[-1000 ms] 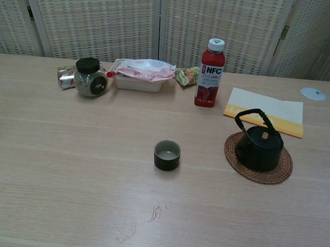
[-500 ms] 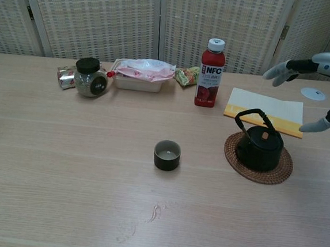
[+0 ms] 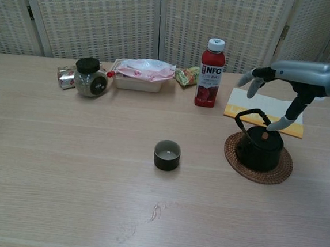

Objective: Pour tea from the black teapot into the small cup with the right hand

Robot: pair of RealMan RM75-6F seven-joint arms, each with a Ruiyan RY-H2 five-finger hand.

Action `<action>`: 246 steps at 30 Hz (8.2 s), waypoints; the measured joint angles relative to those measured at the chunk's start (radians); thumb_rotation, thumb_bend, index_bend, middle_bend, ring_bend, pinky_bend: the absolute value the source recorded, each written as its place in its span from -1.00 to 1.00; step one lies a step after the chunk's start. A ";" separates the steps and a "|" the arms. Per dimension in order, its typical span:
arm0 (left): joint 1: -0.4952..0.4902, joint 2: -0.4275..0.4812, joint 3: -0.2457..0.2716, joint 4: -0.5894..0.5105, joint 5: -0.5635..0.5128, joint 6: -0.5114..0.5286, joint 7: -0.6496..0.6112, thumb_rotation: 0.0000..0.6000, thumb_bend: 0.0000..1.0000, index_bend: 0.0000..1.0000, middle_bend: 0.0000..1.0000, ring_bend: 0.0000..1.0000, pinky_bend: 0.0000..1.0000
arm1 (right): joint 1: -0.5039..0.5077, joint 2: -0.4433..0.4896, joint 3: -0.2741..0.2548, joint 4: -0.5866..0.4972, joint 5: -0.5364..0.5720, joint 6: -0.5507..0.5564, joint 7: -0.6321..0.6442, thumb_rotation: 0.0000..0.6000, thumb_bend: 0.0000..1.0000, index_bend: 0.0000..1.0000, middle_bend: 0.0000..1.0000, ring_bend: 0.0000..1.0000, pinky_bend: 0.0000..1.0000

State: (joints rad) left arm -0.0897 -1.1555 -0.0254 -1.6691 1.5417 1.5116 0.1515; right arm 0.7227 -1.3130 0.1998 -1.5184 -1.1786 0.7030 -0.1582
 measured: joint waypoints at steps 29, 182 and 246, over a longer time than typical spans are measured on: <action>-0.005 -0.011 -0.001 0.026 -0.016 -0.020 -0.020 1.00 -0.34 -0.80 -1.00 -1.00 -1.00 | 0.213 -0.135 -0.057 0.183 0.258 -0.134 -0.116 1.00 -0.35 -0.66 -0.38 -0.73 -0.81; 0.031 -0.024 0.010 0.070 -0.012 0.006 -0.075 1.00 -0.34 -0.80 -1.00 -1.00 -1.00 | -0.087 0.015 -0.222 -0.071 -0.063 0.141 -0.218 1.00 -0.91 -0.12 0.01 -0.27 -0.80; 0.034 -0.023 0.012 0.078 -0.017 -0.002 -0.079 1.00 -0.34 -0.80 -1.00 -1.00 -1.00 | -0.057 -0.043 -0.181 0.020 -0.040 0.056 -0.095 1.00 -0.99 0.62 0.78 0.59 -0.60</action>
State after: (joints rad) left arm -0.0561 -1.1783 -0.0134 -1.5913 1.5242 1.5095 0.0726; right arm 0.6658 -1.3556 0.0187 -1.4981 -1.2187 0.7588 -0.2527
